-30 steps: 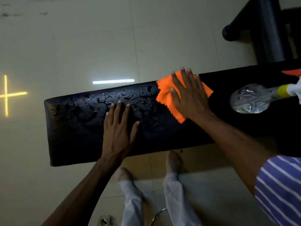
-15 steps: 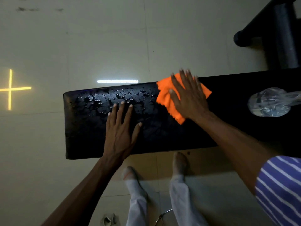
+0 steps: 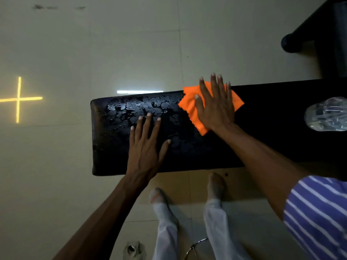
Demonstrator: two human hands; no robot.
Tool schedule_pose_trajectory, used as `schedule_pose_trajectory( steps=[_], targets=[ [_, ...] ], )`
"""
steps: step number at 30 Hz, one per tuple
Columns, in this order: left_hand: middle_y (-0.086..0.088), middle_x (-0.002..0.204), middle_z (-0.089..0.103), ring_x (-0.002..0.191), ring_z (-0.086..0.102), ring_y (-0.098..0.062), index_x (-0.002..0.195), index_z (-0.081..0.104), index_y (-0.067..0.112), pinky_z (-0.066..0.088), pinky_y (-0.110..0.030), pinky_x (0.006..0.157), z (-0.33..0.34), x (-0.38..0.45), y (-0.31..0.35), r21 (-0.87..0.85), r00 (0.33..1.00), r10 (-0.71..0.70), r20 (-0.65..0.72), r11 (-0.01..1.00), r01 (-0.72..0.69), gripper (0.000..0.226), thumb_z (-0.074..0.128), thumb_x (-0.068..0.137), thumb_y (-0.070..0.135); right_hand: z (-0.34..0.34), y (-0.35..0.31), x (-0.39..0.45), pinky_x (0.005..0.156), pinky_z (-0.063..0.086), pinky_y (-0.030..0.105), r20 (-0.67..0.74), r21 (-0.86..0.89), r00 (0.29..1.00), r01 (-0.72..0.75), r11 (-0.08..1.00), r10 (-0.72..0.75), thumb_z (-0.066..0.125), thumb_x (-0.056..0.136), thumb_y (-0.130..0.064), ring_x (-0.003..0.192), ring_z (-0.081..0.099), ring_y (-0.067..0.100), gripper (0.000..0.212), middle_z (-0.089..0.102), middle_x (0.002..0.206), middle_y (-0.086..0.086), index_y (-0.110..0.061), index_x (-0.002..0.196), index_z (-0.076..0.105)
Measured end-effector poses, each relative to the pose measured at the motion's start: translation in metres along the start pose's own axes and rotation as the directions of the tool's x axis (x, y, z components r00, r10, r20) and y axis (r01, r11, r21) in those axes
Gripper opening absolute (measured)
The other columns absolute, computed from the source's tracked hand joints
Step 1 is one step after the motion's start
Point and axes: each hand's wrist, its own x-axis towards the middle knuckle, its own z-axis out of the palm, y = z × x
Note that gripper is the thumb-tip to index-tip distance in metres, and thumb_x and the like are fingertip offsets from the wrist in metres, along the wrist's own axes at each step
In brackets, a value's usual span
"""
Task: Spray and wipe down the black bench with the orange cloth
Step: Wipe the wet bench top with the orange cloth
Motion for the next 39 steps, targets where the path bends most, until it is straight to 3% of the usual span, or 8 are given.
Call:
schedule_pose_trajectory(
  steps=[2, 9, 16, 20, 23, 30, 36, 39],
  targets=[
    [-0.007, 0.174, 0.013, 0.162, 0.005, -0.029, 0.163, 0.026, 0.021, 0.012, -0.053, 0.130, -0.001, -0.001, 0.000, -0.010, 1.000, -0.010, 0.005, 1.000, 0.010, 0.068, 0.045, 0.105, 0.053, 0.007, -0.031, -0.009, 0.135, 0.000, 0.053, 0.000, 0.031, 0.999, -0.032, 0.999, 0.032, 0.030, 0.112, -0.045, 0.166, 0.003, 0.036, 0.063, 0.009, 0.178, 0.019, -0.019, 0.169, 0.021],
    [-0.006, 0.173, 0.014, 0.161, 0.005, -0.030, 0.163, 0.027, 0.022, 0.012, -0.054, 0.130, -0.014, -0.005, -0.015, -0.041, 0.999, -0.044, -0.028, 0.998, 0.043, 0.068, 0.044, 0.105, 0.054, 0.000, -0.005, -0.045, 0.136, 0.004, 0.051, 0.147, -0.057, 0.918, 0.379, 0.923, -0.368, 0.028, 0.113, -0.049, 0.167, -0.002, 0.028, 0.064, 0.000, 0.180, 0.010, -0.026, 0.170, 0.012],
    [-0.005, 0.174, 0.011, 0.162, 0.003, -0.028, 0.163, 0.024, 0.024, 0.011, -0.052, 0.131, -0.013, -0.008, -0.049, -0.014, 0.997, -0.067, -0.023, 0.998, 0.067, 0.069, 0.044, 0.105, 0.055, 0.010, -0.060, 0.005, 0.134, -0.002, 0.055, 0.029, 0.057, 0.999, -0.048, 0.997, 0.046, 0.031, 0.113, -0.044, 0.166, 0.003, 0.037, 0.061, 0.009, 0.178, 0.017, -0.022, 0.169, 0.021],
    [-0.005, 0.174, 0.011, 0.162, 0.003, -0.028, 0.164, 0.023, 0.024, 0.013, -0.053, 0.130, -0.016, -0.013, -0.054, -0.027, 0.998, -0.066, -0.013, 0.997, 0.066, 0.070, 0.042, 0.105, 0.055, 0.021, -0.072, -0.050, 0.135, 0.003, 0.054, 0.049, -0.002, 0.961, 0.271, 0.963, -0.271, 0.027, 0.113, -0.045, 0.167, 0.000, 0.034, 0.062, 0.005, 0.179, 0.012, -0.023, 0.170, 0.017],
    [-0.006, 0.174, 0.013, 0.162, 0.005, -0.029, 0.164, 0.024, 0.023, 0.015, -0.054, 0.129, -0.021, -0.017, -0.056, -0.048, 0.995, -0.093, -0.033, 0.995, 0.092, 0.069, 0.043, 0.105, 0.054, 0.014, -0.044, -0.051, 0.136, 0.002, 0.050, 0.124, -0.062, 0.919, 0.384, 0.921, -0.375, 0.025, 0.113, -0.048, 0.167, -0.003, 0.029, 0.063, 0.002, 0.180, 0.007, -0.026, 0.171, 0.012],
    [-0.004, 0.174, 0.010, 0.162, 0.004, -0.029, 0.164, 0.020, 0.024, 0.013, -0.054, 0.130, -0.021, -0.021, -0.079, -0.043, 0.994, -0.110, -0.026, 0.993, 0.109, 0.070, 0.043, 0.105, 0.054, 0.023, -0.101, 0.010, 0.135, -0.002, 0.054, 0.019, 0.050, 0.998, -0.054, 0.997, 0.053, 0.031, 0.113, -0.045, 0.167, 0.002, 0.036, 0.063, 0.009, 0.179, 0.013, -0.021, 0.169, 0.021],
    [-0.008, 0.173, 0.013, 0.162, 0.005, -0.030, 0.163, 0.026, 0.020, 0.016, -0.053, 0.129, -0.024, -0.027, -0.086, -0.086, 0.993, -0.116, -0.029, 0.990, 0.113, 0.069, 0.045, 0.105, 0.052, 0.033, -0.105, -0.051, 0.135, 0.005, 0.053, 0.099, -0.052, 0.909, 0.412, 0.910, -0.406, 0.027, 0.113, -0.048, 0.167, -0.002, 0.031, 0.064, 0.003, 0.180, 0.009, -0.024, 0.171, 0.013],
    [-0.008, 0.173, 0.014, 0.161, 0.006, -0.031, 0.163, 0.027, 0.020, 0.016, -0.053, 0.129, -0.025, -0.031, -0.094, -0.073, 0.993, -0.115, -0.030, 0.991, 0.112, 0.069, 0.047, 0.105, 0.052, 0.025, -0.081, -0.032, 0.135, 0.008, 0.052, 0.145, -0.089, 0.888, 0.452, 0.888, -0.437, 0.024, 0.111, -0.051, 0.167, 0.001, 0.028, 0.064, 0.005, 0.180, 0.005, -0.027, 0.170, 0.014]
  ],
)
